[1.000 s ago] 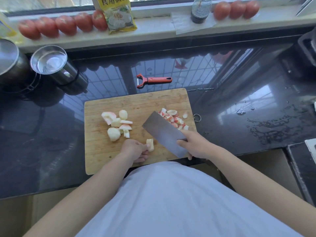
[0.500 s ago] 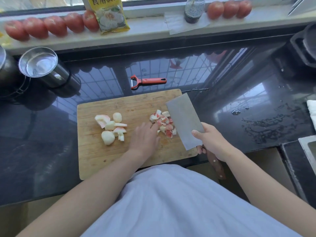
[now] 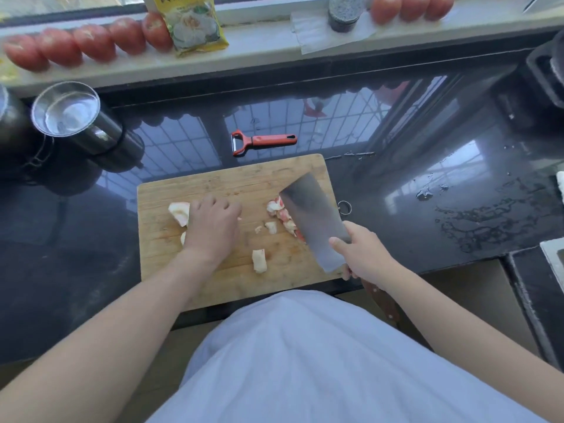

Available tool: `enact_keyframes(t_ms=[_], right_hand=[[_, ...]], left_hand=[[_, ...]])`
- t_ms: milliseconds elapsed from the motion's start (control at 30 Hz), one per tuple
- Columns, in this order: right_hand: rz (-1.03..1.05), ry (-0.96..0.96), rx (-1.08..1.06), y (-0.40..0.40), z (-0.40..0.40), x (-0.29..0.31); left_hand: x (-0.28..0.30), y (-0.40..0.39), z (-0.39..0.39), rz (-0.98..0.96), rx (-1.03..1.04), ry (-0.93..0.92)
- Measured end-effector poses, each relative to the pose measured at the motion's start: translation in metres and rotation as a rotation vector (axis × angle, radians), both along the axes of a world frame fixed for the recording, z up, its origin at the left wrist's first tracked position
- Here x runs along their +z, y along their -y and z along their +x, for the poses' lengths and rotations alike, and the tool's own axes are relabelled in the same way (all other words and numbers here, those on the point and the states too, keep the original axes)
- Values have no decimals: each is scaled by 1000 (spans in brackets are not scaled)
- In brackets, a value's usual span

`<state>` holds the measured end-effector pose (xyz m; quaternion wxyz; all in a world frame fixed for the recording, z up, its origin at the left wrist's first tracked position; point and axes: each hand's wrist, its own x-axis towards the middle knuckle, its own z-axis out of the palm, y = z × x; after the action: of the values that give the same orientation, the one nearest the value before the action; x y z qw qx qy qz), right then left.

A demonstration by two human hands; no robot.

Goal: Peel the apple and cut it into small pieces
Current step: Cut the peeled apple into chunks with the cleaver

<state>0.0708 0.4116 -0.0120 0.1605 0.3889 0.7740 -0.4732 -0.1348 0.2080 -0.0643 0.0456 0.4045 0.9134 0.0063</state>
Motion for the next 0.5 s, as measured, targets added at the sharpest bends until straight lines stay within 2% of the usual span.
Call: enact_keyframes(t_ms=[67,133,167,233,300,333,500], right_hand=[[53,52,98,13,-3,-3],[102,85,126,23,-4,-6],[110,92,111,26,-3,-8],[113,91,28,27,-1,-10],[114,92,-77,25,1,-9],[108,87,-128,23,2,-8],[132,122,-297,6,20,-5]], left_hand=[[-1,16,-13,16,-54,-22],[8,24,-7,136,-25,30],[13,26,3,194,46,110],[15,29,31,235,226,394],[9,29,60,159,401,683],[3,27,71,136,455,743],[-11,-14,87,275,504,803]])
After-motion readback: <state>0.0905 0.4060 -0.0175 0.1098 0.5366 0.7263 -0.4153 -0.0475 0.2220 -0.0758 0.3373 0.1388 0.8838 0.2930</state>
